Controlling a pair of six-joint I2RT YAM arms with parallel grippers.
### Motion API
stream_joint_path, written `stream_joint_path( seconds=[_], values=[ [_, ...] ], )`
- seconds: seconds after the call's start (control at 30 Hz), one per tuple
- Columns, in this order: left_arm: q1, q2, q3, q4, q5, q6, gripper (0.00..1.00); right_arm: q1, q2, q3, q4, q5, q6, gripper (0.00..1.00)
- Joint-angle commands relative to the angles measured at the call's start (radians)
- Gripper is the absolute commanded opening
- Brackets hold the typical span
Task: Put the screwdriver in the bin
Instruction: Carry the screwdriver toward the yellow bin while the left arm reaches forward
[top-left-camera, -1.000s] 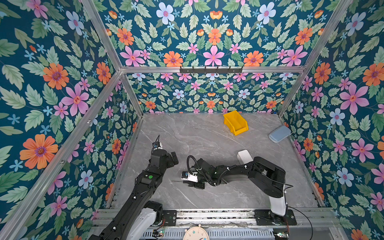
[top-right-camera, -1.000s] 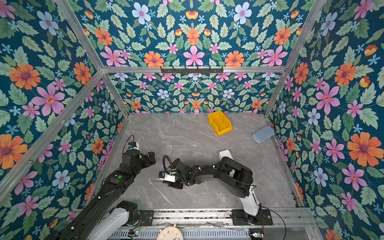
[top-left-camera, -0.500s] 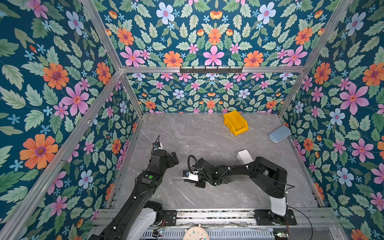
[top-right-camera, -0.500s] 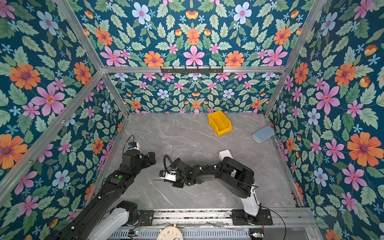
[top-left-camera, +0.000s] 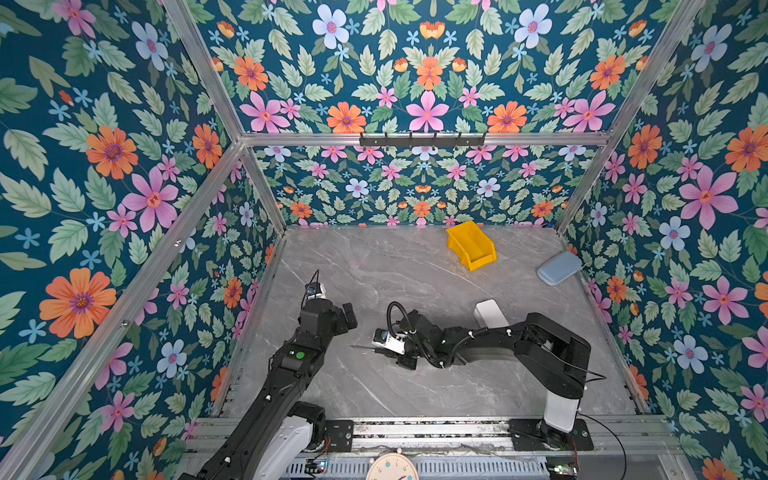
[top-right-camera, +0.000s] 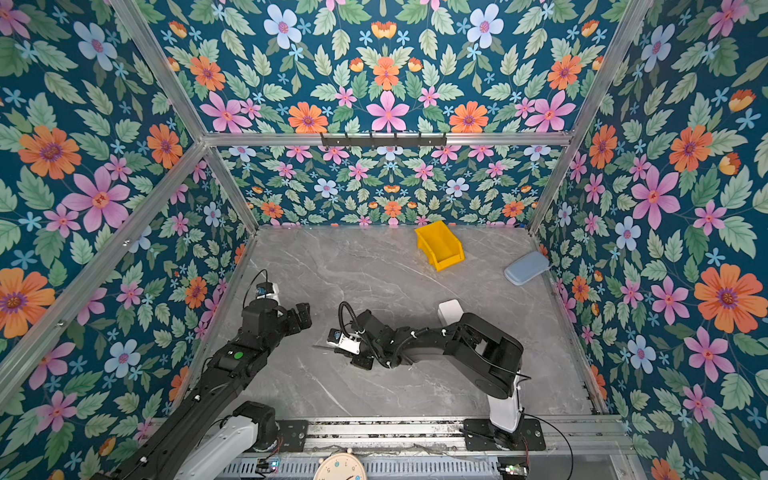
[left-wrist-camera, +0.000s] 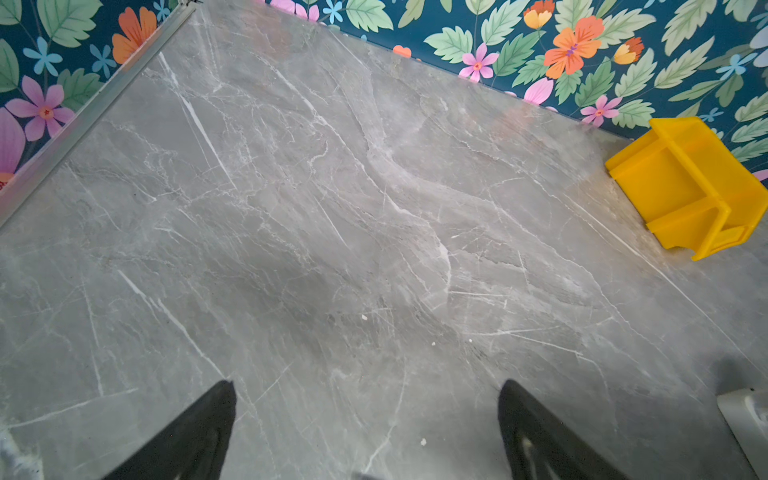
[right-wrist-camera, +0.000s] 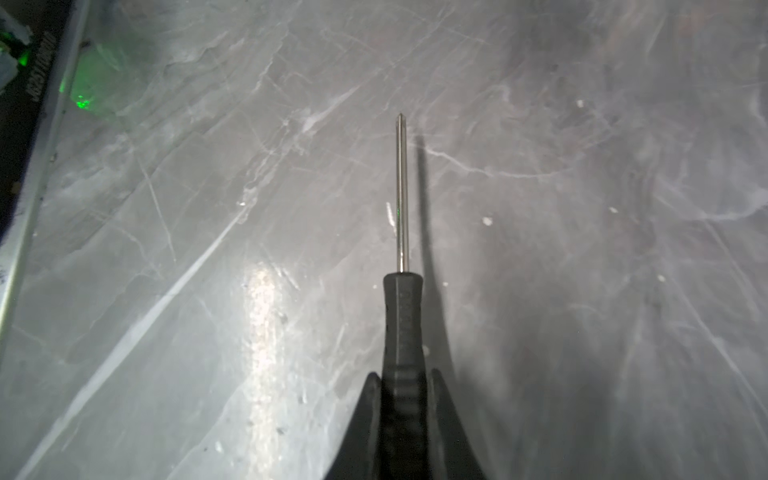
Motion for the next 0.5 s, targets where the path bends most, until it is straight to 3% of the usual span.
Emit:
stream_joint_path(
  seconds=[0.0,0.27,0.47],
  values=[
    [0.000,0.002,0.000,0.074,0.034,0.051,1.00,-0.032,-0.033,-0.032,0.074,0.012,0.057,0.00],
    [-0.050,0.016,-0.028,0.281,0.125,0.153,1.00,-0.146,-0.154,-0.136,0.106,0.048,0.110,0.00],
    [-0.152,0.072,-0.085,0.493,0.174,0.247,1.00,-0.260,-0.272,-0.204,0.101,0.066,0.135,0.00]
  ],
)
